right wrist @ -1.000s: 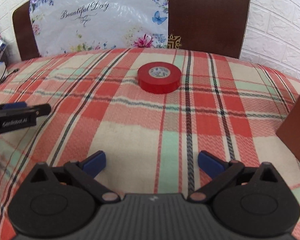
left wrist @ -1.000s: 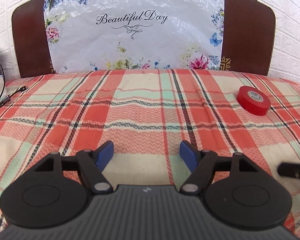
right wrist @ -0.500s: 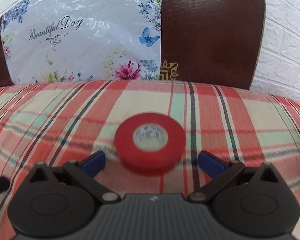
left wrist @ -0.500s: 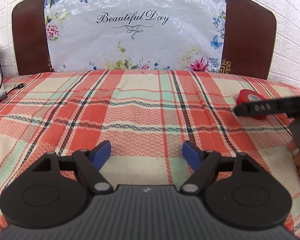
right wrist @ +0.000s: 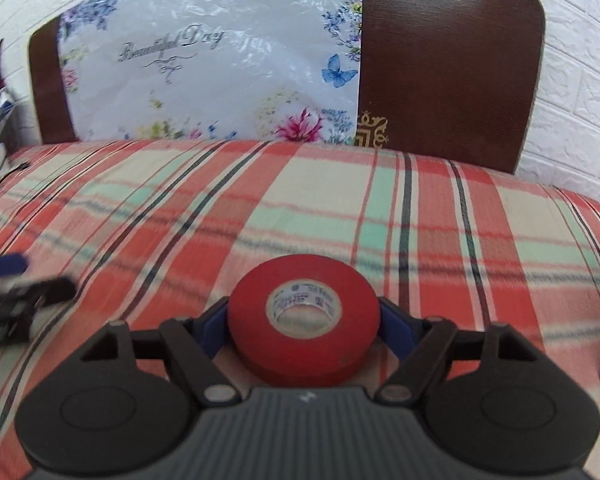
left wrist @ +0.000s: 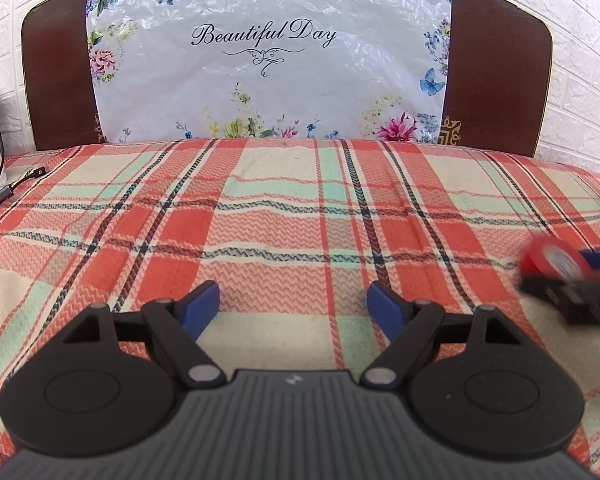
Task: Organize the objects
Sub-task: 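Close the right tool on the red tape roll and lift it, then pass the red tape roll from the right tool into the left tool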
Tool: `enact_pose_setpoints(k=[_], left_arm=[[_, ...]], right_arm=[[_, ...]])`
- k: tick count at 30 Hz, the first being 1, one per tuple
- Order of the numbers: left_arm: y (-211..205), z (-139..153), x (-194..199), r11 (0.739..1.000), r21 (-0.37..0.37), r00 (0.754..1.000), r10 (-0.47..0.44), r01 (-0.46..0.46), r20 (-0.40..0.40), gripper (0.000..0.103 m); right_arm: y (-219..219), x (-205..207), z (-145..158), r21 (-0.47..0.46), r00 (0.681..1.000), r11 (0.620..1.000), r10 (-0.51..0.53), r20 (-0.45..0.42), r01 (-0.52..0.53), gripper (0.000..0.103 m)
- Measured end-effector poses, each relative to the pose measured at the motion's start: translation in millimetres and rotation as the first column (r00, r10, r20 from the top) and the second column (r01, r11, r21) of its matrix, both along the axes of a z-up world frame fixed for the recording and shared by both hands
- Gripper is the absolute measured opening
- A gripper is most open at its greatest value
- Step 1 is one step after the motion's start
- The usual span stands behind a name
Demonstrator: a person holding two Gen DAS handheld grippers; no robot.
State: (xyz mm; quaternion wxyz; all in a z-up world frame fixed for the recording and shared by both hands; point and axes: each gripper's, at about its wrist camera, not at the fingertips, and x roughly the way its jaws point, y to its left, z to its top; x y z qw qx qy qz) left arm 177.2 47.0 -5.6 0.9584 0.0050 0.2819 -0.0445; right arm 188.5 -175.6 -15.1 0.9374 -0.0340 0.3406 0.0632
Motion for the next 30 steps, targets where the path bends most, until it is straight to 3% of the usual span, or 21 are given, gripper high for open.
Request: enact_pose_setpoints(k=[10, 14, 19, 22, 25, 30], left_arm=[[-2, 0, 1, 1.0, 0.019, 1.0, -0.001, 0.001, -0.008, 0.085], [-7, 4, -4, 0.999, 0.049, 0.999, 0.005, -0.003, -0.033, 0.085], [-26, 12, -40, 0.995, -0.02, 0.988, -0.098, 0.096, -0.119, 0.084], [-48, 25, -63, 0.969, -0.124, 0.955, -0.236, 0.216, -0.18, 0.08], [-78, 33, -75, 0.915, -0.239, 0.892, -0.38, 0.325, -0.244, 0.075], [-132, 38, -94, 0.869, -0.203, 0.829, -0.492, 0.452, -0.265, 0.066]], right_arm=[[-19, -136, 3, 0.023, 1.0, 1.0, 0.004, -0.018, -0.003, 0.077], [-21, -167, 4, 0.011, 1.0, 1.0, -0.013, -0.005, 0.013, 0.079], [-29, -184, 4, 0.012, 1.0, 1.0, -0.01, -0.008, 0.011, 0.088], [-33, -188, 4, 0.024, 1.0, 1.0, -0.006, -0.005, 0.006, 0.088], [-33, -188, 3, 0.023, 1.0, 1.0, -0.004, -0.003, 0.004, 0.089], [-34, -185, 3, 0.002, 1.0, 1.0, 0.01, -0.005, -0.01, 0.09]])
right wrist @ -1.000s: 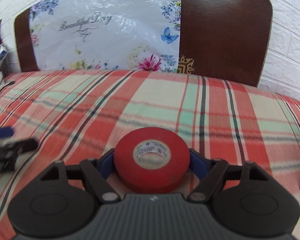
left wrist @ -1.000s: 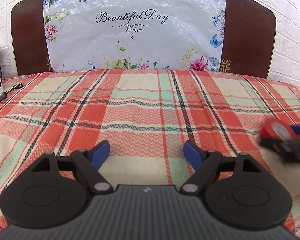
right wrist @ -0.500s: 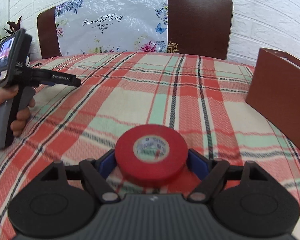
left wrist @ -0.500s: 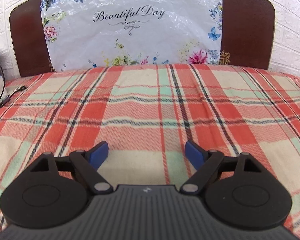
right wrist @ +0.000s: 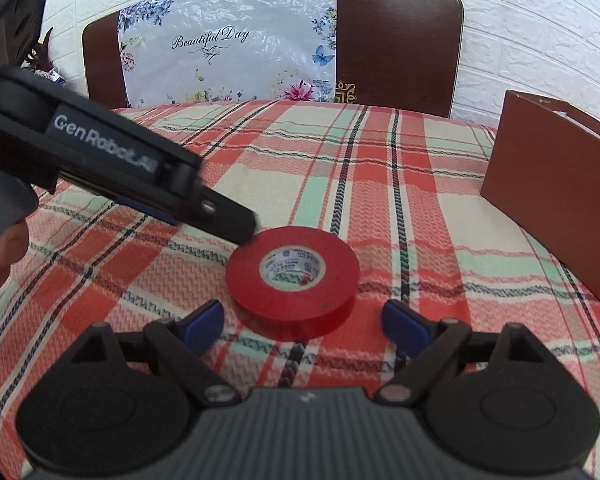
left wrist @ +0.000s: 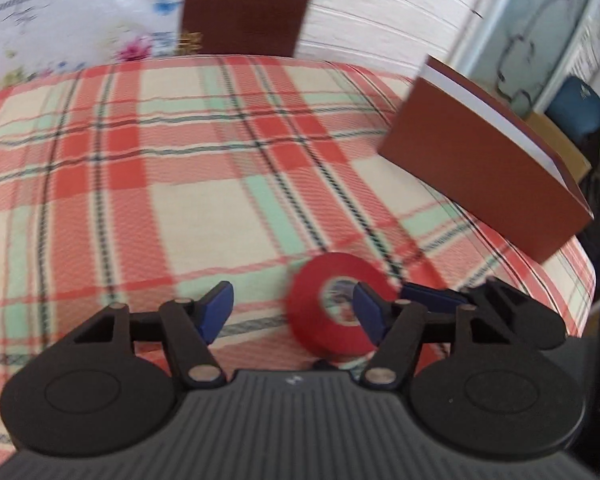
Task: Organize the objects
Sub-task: 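Pass the red tape roll from the right tool into the left tool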
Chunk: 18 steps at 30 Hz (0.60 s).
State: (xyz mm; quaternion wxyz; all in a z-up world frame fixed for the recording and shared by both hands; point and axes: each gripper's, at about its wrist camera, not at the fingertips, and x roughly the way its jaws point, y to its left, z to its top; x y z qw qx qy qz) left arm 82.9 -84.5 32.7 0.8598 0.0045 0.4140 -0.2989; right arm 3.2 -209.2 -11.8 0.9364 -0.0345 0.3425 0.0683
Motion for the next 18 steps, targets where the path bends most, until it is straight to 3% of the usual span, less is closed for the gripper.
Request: enact_pose_setpoints(k=[3, 5, 8, 10, 14, 18], left_arm=[[-19, -8, 4, 0.997, 0.079, 1.0, -0.002, 0.004, -0.029, 0.051], [-19, -16, 9, 0.997, 0.078, 0.998, 0.029, -0.024, -0.064, 0.045], [-21, -18, 7, 0.996, 0.079, 0.998, 0.035, -0.031, -0.049, 0.032], [-22, -16, 6, 0.996, 0.082, 0.998, 0.042, -0.038, -0.051, 0.031], [-30, -1, 6, 0.996, 0.081, 0.998, 0.041, -0.037, -0.049, 0.03], [-57, 33, 9, 0.998, 0.059, 1.0, -0.013, 0.012, 0.012, 0.03]], right_arm=[[-2, 4, 0, -0.008, 1.0, 1.0, 0.013, -0.006, -0.013, 0.09], [-3, 8, 0, -0.014, 0.999, 0.999, 0.032, -0.009, -0.032, 0.091], [-3, 12, -1, -0.008, 0.998, 0.998, 0.058, -0.013, -0.058, 0.088], [0, 12, 0, -0.002, 0.996, 0.996, 0.089, -0.003, -0.089, 0.077], [2, 5, 2, -0.021, 0.996, 0.996, 0.086, 0.039, -0.085, 0.076], [-13, -2, 16, -0.017, 0.992, 1.0, 0.026, 0.12, -0.025, 0.076]])
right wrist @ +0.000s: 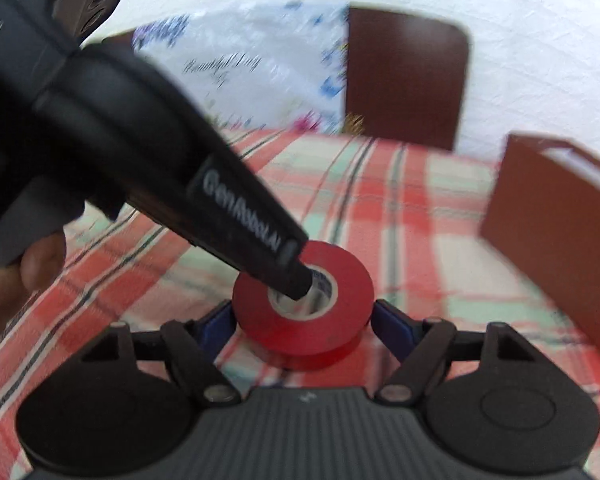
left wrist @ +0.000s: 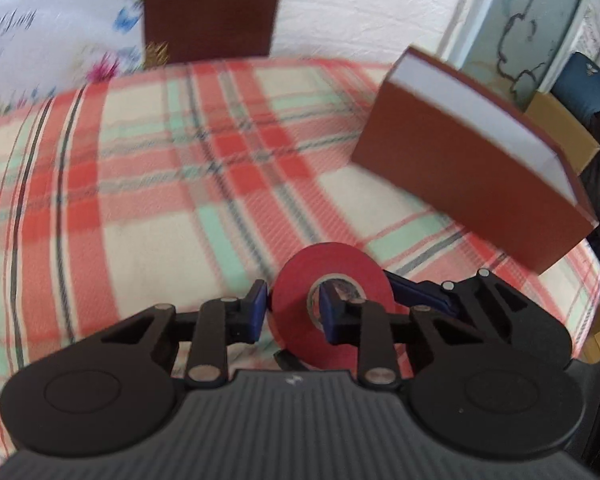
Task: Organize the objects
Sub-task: 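Carry the red tape roll into the brown box and open the left tool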
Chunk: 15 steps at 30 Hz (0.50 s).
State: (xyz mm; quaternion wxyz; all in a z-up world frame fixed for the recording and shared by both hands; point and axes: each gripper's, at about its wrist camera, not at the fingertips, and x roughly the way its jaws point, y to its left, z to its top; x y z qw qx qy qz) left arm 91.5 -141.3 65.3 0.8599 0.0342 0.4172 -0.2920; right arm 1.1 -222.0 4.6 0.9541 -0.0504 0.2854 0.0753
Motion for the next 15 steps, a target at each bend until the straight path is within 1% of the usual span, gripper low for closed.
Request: enact_pose_setpoints(k=[3, 5, 8, 11, 15], left_arm=[[-32, 30, 4, 0.998, -0.026, 0.996, -0.059, 0.061, 0.069, 0.03], [-56, 49, 7, 0.994, -0.04, 0.988, -0.101, 0.106, 0.116, 0.03], [-95, 70, 12, 0.985, -0.046, 0.972, -0.153, 0.164, 0.179, 0.03], [-131, 78, 21, 0.976, -0.044, 0.955, -0.198, 0.212, 0.221, 0.03], [-170, 71, 40, 0.968, -0.033, 0.946, -0.235, 0.248, 0.221, 0.03]], right_arm=[[-19, -4, 22, -0.023, 0.993, 0.997, -0.068, 0.097, 0.071, 0.076], [-37, -5, 39, -0.04, 0.98, 0.991, -0.12, 0.162, 0.128, 0.076], [-68, -2, 60, -0.043, 0.954, 0.977, -0.193, 0.228, 0.208, 0.077], [-98, 5, 75, -0.036, 0.928, 0.959, -0.264, 0.263, 0.283, 0.077], [-134, 23, 79, -0.021, 0.905, 0.934, -0.341, 0.253, 0.358, 0.077]])
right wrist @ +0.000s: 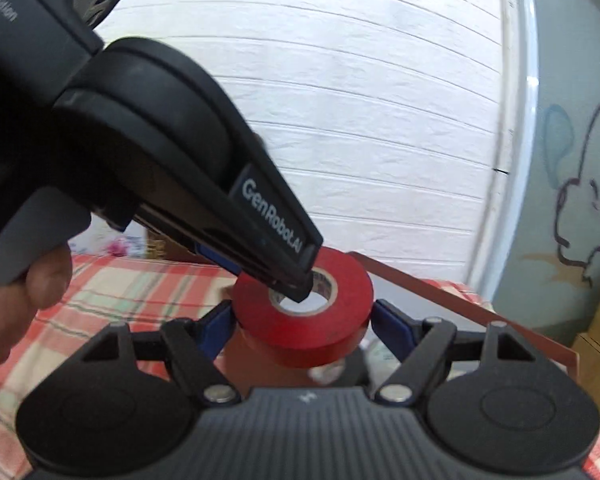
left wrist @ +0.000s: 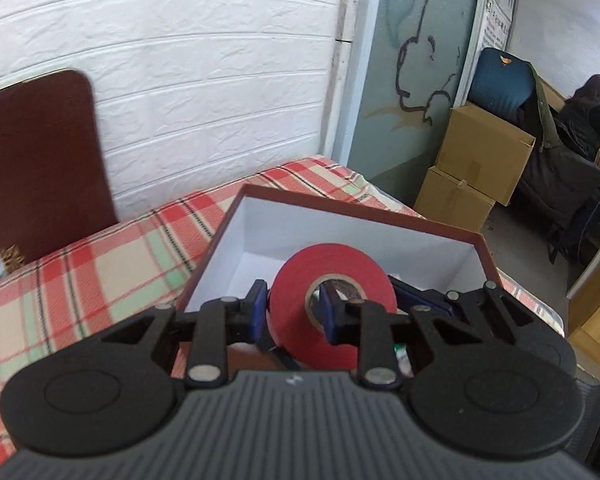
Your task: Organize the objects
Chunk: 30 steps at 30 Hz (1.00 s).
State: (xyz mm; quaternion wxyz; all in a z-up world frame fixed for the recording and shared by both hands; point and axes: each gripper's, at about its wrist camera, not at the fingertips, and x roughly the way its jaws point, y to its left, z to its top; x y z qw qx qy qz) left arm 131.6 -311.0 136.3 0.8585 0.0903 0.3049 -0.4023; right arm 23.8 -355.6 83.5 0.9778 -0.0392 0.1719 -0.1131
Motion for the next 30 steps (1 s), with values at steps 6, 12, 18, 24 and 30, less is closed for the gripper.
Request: enact_pose_setpoints(k=[6, 12, 18, 24, 30], left_arm=[[-35, -19, 18, 0.997, 0.061, 0.997, 0.05, -0.054, 0.053, 0.031], [-25, -15, 5, 0.982, 0.148, 0.978, 0.092, -0.121, 0.19, 0.044], [4, -4, -20, 0.973, 0.146, 0.954, 0.138, -0.182, 0.266, 0.052], [27, -1, -47, 0.97, 0.147, 0.946, 0.147, -0.195, 0.287, 0.058], [44, 2, -69, 0.969, 0.133, 0.94, 0.159, -0.207, 0.3, 0.065]], right_arm=[[-37, 42, -19, 0.075, 0.994, 0.993, -0.081, -0.079, 0.087, 0.082], [-39, 35, -26, 0.12, 0.992, 0.986, -0.104, -0.074, 0.113, 0.089], [-31, -8, -23, 0.158, 0.989, 0.977, -0.14, -0.039, 0.145, 0.094], [-34, -50, -16, 0.224, 0.982, 0.957, -0.186, 0.001, 0.181, 0.098], [-40, -73, 6, 0.286, 0.974, 0.935, -0.226, 0.028, 0.209, 0.103]])
